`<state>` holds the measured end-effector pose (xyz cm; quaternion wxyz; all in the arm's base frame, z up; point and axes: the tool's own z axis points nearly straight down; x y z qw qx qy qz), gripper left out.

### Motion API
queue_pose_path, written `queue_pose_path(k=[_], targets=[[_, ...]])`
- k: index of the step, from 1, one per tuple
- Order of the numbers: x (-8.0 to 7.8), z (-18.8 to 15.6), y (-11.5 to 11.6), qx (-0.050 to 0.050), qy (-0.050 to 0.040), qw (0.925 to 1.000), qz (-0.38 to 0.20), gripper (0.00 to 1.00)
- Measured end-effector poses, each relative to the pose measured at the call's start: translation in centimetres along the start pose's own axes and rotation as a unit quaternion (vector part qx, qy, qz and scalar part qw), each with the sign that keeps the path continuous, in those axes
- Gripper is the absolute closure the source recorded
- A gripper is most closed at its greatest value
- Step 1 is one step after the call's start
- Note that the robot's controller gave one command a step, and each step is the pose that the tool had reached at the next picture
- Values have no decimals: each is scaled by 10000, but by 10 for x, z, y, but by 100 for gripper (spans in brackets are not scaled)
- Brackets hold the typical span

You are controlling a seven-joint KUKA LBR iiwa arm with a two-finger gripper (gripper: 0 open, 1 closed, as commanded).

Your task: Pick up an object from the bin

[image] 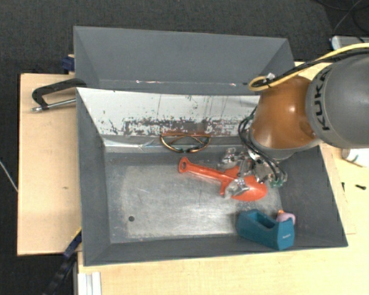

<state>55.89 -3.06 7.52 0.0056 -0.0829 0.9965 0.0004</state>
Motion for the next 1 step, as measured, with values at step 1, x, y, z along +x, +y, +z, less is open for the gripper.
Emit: queue_pose_path(k=[1], targets=[[19,-161,-29,9,15,9997,249,100]])
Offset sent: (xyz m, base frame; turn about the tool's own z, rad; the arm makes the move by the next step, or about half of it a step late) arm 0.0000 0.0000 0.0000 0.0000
